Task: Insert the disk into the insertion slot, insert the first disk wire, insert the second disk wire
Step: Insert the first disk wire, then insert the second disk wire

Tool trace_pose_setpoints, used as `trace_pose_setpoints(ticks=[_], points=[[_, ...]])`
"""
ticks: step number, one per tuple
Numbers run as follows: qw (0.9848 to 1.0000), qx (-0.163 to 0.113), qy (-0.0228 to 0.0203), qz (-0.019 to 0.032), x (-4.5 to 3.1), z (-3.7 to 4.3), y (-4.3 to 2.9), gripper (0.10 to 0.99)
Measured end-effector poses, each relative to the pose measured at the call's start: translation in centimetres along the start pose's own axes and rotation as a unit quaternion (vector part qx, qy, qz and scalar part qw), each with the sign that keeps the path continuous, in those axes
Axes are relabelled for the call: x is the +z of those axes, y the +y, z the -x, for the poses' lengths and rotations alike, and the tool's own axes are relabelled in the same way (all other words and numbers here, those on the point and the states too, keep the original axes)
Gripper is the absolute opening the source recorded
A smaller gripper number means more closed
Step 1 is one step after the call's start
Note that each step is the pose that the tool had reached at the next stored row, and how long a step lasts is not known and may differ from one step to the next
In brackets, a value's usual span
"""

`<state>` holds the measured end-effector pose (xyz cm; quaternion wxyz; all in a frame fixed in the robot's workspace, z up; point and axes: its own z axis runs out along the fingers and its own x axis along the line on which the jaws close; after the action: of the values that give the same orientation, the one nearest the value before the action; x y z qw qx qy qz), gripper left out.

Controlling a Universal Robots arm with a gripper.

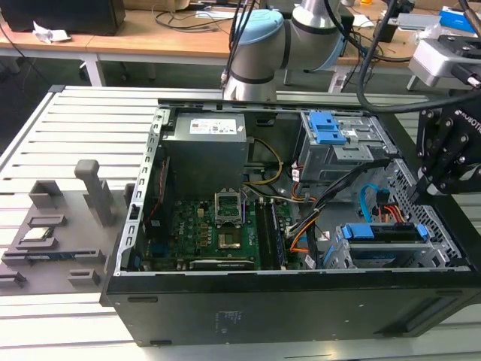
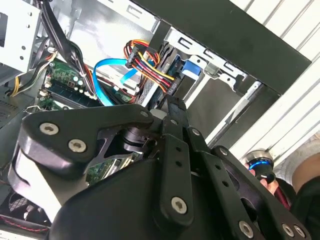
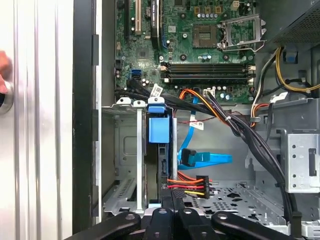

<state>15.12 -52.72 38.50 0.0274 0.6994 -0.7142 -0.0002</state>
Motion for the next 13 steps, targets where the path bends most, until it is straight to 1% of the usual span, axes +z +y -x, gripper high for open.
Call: trace_pose_setpoints(ticks=[8, 9, 10, 11, 13], points=[[1.0, 0.0, -0.0001, 0.0, -0.04, 0.0, 0.0, 0.114], [1.0, 0.0, -0.0001, 0.0, -0.04, 0.0, 0.0, 0.235], [1.0, 0.0, -0.0001, 0.0, -0.05, 0.0, 0.0, 0.302], [1.0, 0.0, 0.0001, 0.0, -0.07, 0.18, 0.04, 0.302], [1.0, 0.0, -0.0001, 0.0, 0.01, 1.37, 0.49, 0.302]])
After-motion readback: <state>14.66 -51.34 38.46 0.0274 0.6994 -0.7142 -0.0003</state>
